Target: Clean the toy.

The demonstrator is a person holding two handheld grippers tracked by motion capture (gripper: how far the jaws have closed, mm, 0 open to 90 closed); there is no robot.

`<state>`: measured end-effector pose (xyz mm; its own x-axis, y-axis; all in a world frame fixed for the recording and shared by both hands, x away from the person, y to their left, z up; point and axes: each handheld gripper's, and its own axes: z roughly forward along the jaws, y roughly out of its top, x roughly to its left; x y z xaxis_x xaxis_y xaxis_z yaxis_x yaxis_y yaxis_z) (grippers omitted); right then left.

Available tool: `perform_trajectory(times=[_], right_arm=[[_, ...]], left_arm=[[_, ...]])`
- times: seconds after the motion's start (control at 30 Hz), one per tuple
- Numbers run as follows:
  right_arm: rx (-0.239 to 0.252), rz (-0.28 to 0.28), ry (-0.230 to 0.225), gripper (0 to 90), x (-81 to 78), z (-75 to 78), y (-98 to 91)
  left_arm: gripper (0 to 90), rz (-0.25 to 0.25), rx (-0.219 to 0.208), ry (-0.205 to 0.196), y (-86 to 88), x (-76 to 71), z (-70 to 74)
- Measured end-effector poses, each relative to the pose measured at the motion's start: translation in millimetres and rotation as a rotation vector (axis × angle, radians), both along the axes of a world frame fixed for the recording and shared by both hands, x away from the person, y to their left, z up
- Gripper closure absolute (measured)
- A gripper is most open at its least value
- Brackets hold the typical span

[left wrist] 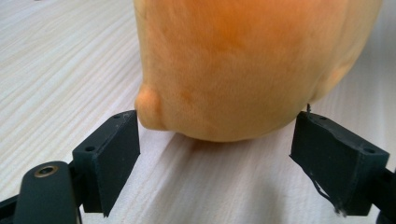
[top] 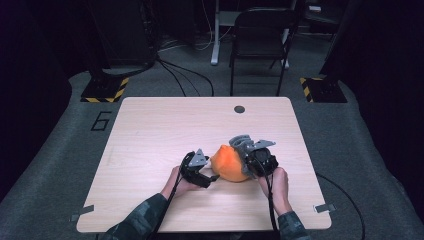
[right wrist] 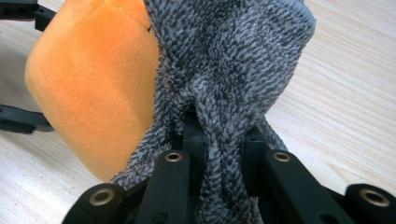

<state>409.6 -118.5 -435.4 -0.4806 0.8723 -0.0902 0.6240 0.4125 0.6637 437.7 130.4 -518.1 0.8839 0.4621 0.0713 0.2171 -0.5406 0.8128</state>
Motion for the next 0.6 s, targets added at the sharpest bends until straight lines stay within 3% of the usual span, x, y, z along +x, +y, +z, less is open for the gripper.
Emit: perform_trajectory(times=[0.27, 0.37, 0.57, 0.6], right_arm=[[-0.002, -0.004, -0.004, 78.2, 1.2, -1.3, -0.3], [0.006, -0.004, -0.003, 78.2, 2.0, -2.2, -0.8], [0.020, -0.007, 0.005, 78.1, 2.1, -1.9, -2.5], [0.020, -0.007, 0.005, 78.1, 2.1, -1.9, -2.5]], left_arm=[[17.1, -0.029, 0.025, -0.054, -5.8, 2.1, -2.2], [27.2, -0.058, 0.023, -0.065, -8.3, 1.0, -4.0], [52.2, -0.046, 0.036, -0.112, -11.7, -2.8, -4.9], [52.2, -0.047, 0.034, -0.112, -12.1, -3.1, -5.3]])
